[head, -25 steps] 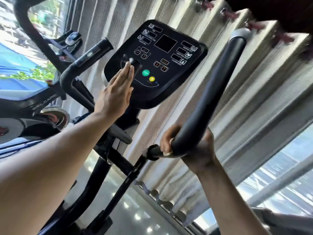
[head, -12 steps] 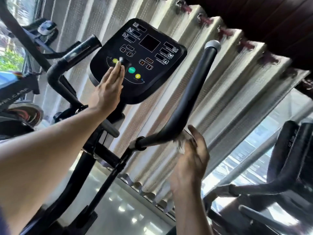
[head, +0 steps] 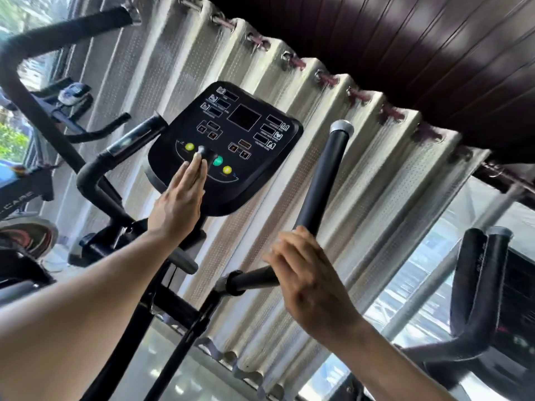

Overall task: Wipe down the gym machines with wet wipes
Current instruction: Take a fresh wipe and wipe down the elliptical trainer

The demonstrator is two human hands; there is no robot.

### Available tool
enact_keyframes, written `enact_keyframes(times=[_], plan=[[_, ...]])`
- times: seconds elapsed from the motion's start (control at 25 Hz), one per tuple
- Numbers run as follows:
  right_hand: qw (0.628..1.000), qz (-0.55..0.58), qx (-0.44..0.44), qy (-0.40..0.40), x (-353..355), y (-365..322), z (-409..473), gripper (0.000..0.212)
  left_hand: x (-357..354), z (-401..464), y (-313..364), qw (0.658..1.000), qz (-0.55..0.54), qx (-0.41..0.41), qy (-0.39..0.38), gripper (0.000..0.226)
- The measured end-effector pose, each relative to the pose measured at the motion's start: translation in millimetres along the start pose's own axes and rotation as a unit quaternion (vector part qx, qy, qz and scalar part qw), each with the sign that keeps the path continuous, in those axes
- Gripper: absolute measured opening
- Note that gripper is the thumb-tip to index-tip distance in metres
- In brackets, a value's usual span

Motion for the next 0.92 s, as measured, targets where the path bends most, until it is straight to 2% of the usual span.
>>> enact_keyframes(times=[0.16, 0.4, 0.56, 0.64, 0.72, 0.84, 0.92], plan=[[0.996, -0.04, 0.076, -0.02, -3, -8, -17, 0.04, -3, 2, 0, 1.0, -0.003, -0.011, 0.006, 0.069], [0.974, -0.075, 0.215, -0.006, -3, 38, 7, 0.049, -5, 2, -2, 1.0, 0.001, -0.014, 0.011, 0.072], [0.968, -0.061, 0.242, 0.013, -2, 58, 26, 0.049, -7, 1, -2, 1.0, 0.008, -0.017, 0.014, 0.072], [0.971, -0.042, 0.236, 0.006, 2, 68, 36, 0.053, -7, 0, -3, 1.0, 0.008, -0.018, 0.014, 0.073], [0.981, -0.013, 0.194, -0.012, 7, 86, 51, 0.06, -6, 0, -3, 1.0, 0.01, -0.02, 0.008, 0.071], [0.995, 0.088, 0.044, -0.011, 12, 104, 67, 0.067, -4, 1, -1, 1.0, 0.011, -0.012, -0.007, 0.072], [0.991, 0.128, -0.026, 0.027, 7, 89, 56, 0.056, -3, 3, -3, 1.0, 0.013, -0.015, -0.024, 0.076]])
Point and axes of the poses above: each hand's wrist, its own z-axis towards the middle knuckle, its own x-axis out of the back of the hand, y = z × x, the point moved 2 cm from there along z, towards the middle knuckle, and after that the axes turned 8 degrees about z, right-handed, at the moved point
